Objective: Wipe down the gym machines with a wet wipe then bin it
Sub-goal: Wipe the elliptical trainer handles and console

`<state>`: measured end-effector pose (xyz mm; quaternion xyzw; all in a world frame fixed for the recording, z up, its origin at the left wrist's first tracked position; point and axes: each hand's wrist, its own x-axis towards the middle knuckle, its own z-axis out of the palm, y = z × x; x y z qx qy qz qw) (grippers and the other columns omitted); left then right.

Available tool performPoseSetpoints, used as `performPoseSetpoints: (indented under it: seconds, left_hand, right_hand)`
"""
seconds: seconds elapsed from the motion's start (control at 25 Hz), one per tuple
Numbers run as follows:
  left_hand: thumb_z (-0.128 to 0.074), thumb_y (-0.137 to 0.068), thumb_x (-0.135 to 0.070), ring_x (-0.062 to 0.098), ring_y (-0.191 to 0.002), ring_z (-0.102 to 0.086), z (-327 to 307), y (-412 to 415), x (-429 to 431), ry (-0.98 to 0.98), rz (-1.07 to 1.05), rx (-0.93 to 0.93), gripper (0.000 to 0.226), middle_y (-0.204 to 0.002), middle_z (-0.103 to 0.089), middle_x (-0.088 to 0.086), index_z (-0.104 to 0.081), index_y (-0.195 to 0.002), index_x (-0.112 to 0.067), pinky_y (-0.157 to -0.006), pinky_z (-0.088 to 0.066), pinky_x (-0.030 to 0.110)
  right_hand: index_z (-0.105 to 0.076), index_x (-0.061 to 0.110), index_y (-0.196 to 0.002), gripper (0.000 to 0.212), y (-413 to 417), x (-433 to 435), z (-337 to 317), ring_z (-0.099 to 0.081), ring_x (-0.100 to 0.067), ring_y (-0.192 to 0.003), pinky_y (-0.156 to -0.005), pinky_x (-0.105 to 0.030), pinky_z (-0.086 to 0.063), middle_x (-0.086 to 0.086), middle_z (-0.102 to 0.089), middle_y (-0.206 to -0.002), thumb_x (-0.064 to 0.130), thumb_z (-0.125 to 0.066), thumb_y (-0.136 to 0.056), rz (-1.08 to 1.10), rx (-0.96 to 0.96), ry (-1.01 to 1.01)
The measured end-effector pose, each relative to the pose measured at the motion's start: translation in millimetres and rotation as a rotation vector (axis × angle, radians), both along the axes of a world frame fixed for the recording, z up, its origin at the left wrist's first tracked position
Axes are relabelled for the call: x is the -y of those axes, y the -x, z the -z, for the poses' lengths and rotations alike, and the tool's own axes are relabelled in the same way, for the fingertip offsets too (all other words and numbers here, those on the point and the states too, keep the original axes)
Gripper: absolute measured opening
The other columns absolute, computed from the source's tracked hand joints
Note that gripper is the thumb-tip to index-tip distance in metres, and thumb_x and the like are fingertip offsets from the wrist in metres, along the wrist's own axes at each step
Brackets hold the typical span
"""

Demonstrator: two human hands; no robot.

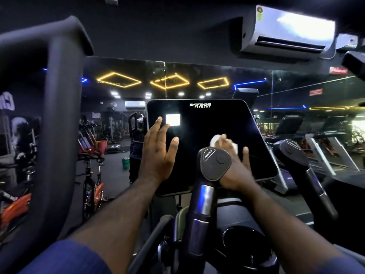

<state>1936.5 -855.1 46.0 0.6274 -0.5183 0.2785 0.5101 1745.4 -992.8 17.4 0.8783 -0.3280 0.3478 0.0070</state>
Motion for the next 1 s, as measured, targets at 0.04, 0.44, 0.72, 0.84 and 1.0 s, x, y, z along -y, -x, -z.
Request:
performPoseSetpoints:
  seconds: [0.04,0.44,0.72,0.84,1.0]
  left_hand:
    - [-0.041,-0.102,-0.051,0.006,-0.156,-0.011,0.2,-0.4,0.0,0.013,0.023,-0.029,0.062,-0.172,-0.016,-0.014,-0.040,-0.158,-0.023,-0.118,-0.006,0.017]
    - [-0.039,-0.110,-0.049,0.016,-0.146,-0.042,-2.4,4.6,-3.8,0.236,0.155,-0.574,0.062,-0.162,-0.043,0.010,-0.028,-0.164,-0.020,-0.106,-0.026,0.014]
    - [-0.035,-0.113,-0.040,-0.004,-0.133,-0.040,1.4,3.1,-3.5,0.282,0.167,-0.595,0.051,-0.154,-0.054,0.006,-0.051,-0.152,-0.011,-0.097,-0.026,-0.007]
    - [-0.033,-0.113,-0.046,0.001,-0.135,-0.044,-0.6,2.3,-3.7,0.320,0.163,-0.562,0.054,-0.151,-0.057,0.007,-0.055,-0.149,-0.012,-0.112,-0.035,0.010]
    - [-0.024,-0.103,-0.065,0.009,-0.124,-0.064,0.0,-1.9,-0.4,0.329,0.157,-0.558,0.070,-0.131,-0.072,0.002,-0.068,-0.137,-0.022,-0.108,-0.050,0.036]
  right_hand:
    - [-0.002,0.022,-0.167,0.086,-3.4,2.5,-5.6,0.003,-0.022,-0.161,-0.121,-0.055,0.020,-0.001,0.009,-0.175,0.069,-0.013,-0.096,0.102,-0.017,0.034]
    - [0.005,0.028,-0.166,0.112,-59.7,10.5,-69.1,0.019,-0.010,-0.157,-0.119,-0.052,0.028,0.004,0.019,-0.173,0.096,0.005,-0.077,0.044,0.042,-0.023]
    - [0.004,0.028,-0.166,0.097,-91.2,14.2,-113.1,0.015,-0.012,-0.159,-0.121,-0.055,0.025,0.007,0.016,-0.173,0.087,0.001,-0.089,0.042,0.042,-0.080]
    - [0.005,0.030,-0.166,0.100,-129.2,4.9,-140.5,0.018,-0.016,-0.159,-0.121,-0.054,0.025,0.006,0.020,-0.172,0.090,-0.001,-0.086,-0.047,-0.045,-0.026]
    - [0.007,0.031,-0.165,0.085,-137.1,-45.7,-107.5,0.019,-0.011,-0.158,-0.121,-0.053,0.024,0.013,0.021,-0.171,0.077,0.002,-0.095,-0.250,-0.200,0.162]
